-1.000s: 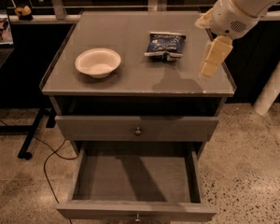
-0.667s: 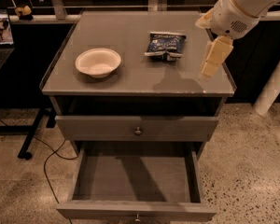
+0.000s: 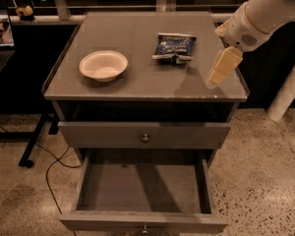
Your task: Place blue chip bag into middle drawer
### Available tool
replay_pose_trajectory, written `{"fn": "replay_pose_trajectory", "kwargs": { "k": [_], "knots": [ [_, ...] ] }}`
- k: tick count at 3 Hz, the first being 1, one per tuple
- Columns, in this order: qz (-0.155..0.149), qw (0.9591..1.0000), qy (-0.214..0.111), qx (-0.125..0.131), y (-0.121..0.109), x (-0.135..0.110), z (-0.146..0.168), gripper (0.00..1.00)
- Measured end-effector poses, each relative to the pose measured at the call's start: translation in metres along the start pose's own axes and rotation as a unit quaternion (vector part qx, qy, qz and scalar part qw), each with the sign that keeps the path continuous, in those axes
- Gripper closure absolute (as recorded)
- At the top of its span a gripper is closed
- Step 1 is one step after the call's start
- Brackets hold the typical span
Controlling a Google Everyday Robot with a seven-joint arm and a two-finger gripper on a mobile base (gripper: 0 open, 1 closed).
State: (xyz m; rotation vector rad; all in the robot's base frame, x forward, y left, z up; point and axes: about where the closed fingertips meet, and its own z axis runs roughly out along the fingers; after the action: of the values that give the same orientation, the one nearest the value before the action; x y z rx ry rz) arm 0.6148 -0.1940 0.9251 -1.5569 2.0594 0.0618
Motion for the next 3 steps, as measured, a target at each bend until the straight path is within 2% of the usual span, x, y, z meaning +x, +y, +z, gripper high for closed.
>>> {"fn": "replay_pose_trajectory", "kwargs": {
  "k": [1, 2, 3],
  "knots": [
    [0.015, 0.9998, -0.01, 0.007, -0.024, 0.006, 0.013, 0.0],
    [0.016, 0.9995, -0.026, 0.001, -0.048, 0.004, 0.03, 0.0],
    [0.007, 0.9992, -0.037, -0.017, -0.089, -0.012, 0.071, 0.0]
  ]
}}
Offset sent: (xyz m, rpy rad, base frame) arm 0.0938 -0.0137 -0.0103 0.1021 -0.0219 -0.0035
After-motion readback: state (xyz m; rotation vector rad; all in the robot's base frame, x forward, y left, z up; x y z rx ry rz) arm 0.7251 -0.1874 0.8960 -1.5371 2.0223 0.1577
